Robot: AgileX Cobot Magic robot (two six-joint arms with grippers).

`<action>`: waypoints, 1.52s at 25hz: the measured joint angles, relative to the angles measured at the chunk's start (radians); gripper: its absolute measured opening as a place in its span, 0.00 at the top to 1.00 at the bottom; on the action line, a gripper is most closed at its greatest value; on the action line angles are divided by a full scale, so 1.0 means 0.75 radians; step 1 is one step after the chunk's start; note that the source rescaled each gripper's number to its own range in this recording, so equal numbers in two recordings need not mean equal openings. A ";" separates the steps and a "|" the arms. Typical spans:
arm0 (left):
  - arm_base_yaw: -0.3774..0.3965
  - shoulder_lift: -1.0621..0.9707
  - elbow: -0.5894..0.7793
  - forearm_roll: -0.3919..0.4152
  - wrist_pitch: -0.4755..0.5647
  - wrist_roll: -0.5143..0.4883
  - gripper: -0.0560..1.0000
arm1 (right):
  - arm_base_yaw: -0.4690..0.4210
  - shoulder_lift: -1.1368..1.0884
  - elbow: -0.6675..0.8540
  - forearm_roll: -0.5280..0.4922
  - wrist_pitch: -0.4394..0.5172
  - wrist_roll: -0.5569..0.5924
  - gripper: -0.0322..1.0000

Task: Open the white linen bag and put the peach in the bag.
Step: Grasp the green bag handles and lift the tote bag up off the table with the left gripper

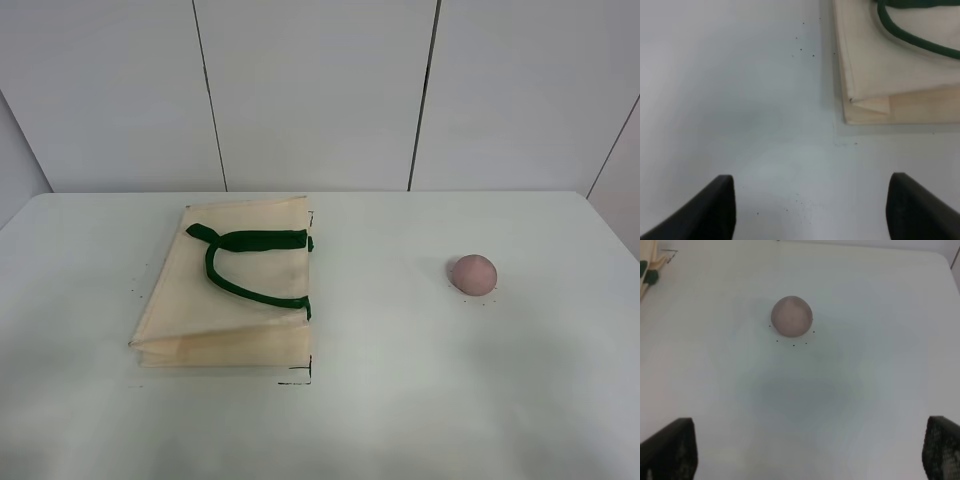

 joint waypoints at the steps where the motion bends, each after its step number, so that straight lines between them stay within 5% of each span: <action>1: 0.000 0.000 0.000 0.000 0.000 0.000 0.04 | 0.000 0.000 0.000 0.000 0.000 0.000 0.00; 15: 0.000 0.115 -0.063 0.004 -0.002 0.000 0.04 | 0.000 0.000 0.000 0.000 0.000 0.000 0.00; 33: 0.000 1.941 -0.940 -0.001 -0.138 -0.001 0.04 | 0.000 0.000 0.000 0.000 0.000 0.000 0.00; 38: -0.006 2.302 -1.202 -0.083 -0.139 -0.002 0.04 | 0.000 0.000 0.000 0.000 0.000 0.000 0.00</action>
